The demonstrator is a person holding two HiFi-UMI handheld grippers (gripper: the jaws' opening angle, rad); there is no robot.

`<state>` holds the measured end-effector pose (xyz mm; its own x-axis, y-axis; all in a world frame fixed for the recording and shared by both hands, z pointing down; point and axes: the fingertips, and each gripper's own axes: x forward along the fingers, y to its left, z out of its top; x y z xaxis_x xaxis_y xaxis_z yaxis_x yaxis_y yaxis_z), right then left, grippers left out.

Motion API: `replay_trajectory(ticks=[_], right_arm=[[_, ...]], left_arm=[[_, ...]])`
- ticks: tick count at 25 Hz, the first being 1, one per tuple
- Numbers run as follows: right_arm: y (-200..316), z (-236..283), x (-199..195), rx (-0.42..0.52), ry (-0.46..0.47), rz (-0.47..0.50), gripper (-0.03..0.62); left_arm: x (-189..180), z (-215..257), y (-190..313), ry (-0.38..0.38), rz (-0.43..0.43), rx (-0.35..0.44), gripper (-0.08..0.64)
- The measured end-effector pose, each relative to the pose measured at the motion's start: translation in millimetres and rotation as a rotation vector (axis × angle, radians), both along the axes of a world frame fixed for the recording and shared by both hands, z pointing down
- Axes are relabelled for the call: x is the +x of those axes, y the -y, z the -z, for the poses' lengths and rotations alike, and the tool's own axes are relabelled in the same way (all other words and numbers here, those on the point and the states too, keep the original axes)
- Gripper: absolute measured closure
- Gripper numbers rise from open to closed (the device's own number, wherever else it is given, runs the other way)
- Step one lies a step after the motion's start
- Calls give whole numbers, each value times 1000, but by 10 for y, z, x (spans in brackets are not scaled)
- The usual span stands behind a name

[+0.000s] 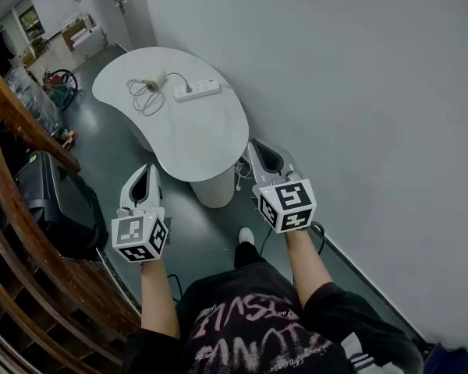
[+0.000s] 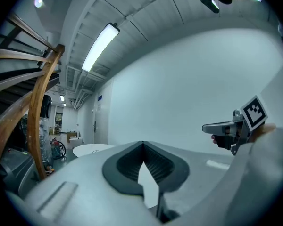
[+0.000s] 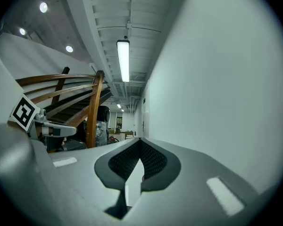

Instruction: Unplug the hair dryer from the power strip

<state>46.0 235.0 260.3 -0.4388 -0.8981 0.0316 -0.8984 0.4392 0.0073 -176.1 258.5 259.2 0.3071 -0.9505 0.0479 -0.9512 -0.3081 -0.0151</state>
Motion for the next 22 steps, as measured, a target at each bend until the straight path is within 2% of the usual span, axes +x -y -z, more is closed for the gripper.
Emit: replay_trajectory(ticks=[11,22], right_arm=[[104,2,-78,17,24,20,582],[752,-169,-68,-11,45,10,582]], left_arm=[[-61,-51,93,5,3,7,560],[-16,-206,749,18,-11,-29,560]])
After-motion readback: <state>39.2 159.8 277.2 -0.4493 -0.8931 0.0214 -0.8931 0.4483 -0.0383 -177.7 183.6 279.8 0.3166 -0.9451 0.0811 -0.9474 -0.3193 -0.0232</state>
